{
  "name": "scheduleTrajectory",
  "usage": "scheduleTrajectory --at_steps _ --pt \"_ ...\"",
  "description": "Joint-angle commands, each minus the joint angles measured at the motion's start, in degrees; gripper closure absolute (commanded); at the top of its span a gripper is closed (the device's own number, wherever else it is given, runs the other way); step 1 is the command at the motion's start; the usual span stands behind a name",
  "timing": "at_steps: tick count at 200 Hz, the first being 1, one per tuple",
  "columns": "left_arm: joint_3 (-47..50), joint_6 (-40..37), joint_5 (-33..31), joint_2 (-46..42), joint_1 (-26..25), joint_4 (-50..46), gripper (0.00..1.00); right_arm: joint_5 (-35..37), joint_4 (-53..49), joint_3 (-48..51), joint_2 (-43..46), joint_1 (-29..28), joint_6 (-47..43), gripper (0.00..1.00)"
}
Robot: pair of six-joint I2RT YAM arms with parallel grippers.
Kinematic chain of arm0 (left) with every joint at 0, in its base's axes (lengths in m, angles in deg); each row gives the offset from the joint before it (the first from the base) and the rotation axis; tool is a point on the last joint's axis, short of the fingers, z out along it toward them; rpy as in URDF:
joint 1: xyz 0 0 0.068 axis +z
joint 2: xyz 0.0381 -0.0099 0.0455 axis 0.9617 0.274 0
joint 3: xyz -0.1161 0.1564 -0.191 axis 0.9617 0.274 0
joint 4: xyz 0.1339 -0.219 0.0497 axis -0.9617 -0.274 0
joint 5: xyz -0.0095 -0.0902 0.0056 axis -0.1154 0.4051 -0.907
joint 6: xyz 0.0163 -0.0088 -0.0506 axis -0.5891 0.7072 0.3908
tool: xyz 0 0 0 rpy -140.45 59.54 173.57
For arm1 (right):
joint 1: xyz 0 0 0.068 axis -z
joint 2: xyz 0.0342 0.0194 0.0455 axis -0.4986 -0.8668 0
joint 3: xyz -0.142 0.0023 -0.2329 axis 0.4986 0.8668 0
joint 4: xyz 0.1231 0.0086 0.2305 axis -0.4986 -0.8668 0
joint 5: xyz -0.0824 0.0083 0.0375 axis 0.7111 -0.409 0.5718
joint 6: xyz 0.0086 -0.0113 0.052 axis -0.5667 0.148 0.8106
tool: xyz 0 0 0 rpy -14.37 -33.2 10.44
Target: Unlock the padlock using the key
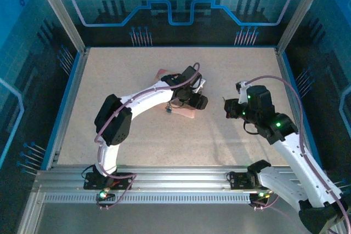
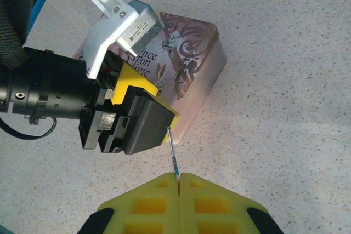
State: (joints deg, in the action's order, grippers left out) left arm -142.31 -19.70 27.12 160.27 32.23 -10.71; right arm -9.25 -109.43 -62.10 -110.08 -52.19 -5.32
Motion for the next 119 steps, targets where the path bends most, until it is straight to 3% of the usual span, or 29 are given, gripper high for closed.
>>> scheduleTrajectory --at_steps 1,44,88,119 --pt "-0.26 0.96 2.29 -5.55 -0.16 0.05 0.29 -2.74 2.90 1.15 -0.99 0.75 1.37 1.00" --pt "5.39 1.18 4.06 -15.92 4.54 2.10 0.28 -12.07 16.97 6.69 -5.94 0.40 8.19 1.00" --pt "24.00 4.19 7.71 -31.99 14.29 8.46 0.27 -16.43 32.29 8.21 -15.82 -2.25 13.27 1.00" --pt "35.69 4.75 8.79 -39.41 17.58 13.95 0.26 -17.73 39.81 6.01 -25.55 -4.73 15.42 1.00"
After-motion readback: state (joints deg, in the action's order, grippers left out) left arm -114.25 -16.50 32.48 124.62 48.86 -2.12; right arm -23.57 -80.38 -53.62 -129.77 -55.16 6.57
